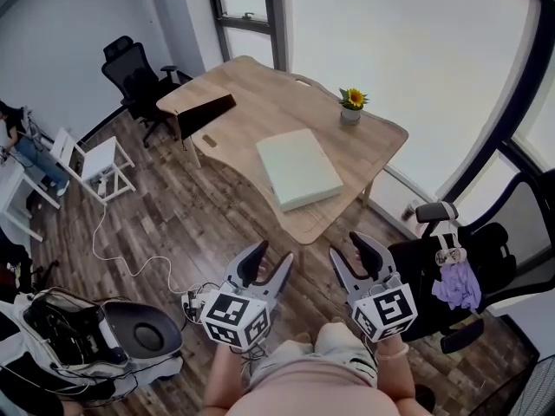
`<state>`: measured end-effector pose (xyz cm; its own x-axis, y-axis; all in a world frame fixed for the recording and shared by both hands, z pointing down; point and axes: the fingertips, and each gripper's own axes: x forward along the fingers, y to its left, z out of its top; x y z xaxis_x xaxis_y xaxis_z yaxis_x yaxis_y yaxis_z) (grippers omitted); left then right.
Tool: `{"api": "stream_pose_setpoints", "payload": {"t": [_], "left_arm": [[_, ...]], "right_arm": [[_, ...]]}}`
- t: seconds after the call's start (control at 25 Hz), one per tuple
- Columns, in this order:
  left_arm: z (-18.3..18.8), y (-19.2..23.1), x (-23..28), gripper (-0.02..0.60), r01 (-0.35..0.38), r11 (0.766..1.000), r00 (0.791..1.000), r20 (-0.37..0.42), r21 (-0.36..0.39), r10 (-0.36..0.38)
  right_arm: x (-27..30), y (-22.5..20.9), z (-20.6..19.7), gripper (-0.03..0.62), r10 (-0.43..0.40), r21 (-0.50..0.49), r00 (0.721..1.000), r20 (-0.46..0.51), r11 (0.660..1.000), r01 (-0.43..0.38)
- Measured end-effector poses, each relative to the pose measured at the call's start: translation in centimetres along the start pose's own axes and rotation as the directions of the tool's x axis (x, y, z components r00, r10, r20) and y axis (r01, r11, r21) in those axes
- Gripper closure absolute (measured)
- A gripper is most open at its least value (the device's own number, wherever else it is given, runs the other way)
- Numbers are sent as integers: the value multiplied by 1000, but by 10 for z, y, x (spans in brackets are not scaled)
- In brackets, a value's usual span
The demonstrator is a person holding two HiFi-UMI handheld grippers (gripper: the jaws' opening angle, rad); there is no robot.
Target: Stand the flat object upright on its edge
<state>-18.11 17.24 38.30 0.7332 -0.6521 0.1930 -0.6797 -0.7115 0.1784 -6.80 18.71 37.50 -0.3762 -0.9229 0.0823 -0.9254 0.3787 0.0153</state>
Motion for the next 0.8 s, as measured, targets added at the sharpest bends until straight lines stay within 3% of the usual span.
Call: {"api": "stream_pose_setpoints", "payload": {"t": [0.32, 0.8], "left_arm": [[-4, 5, 37, 367, 6, 1000, 1000, -12, -4, -6], [7, 19, 117, 347, -33, 999, 999, -24, -21, 32]], "right_arm": [[22, -34, -9, 378, 15, 1, 1000, -9, 1000, -15], [68, -100, -21, 289, 104, 7, 994, -46, 995, -104]]}}
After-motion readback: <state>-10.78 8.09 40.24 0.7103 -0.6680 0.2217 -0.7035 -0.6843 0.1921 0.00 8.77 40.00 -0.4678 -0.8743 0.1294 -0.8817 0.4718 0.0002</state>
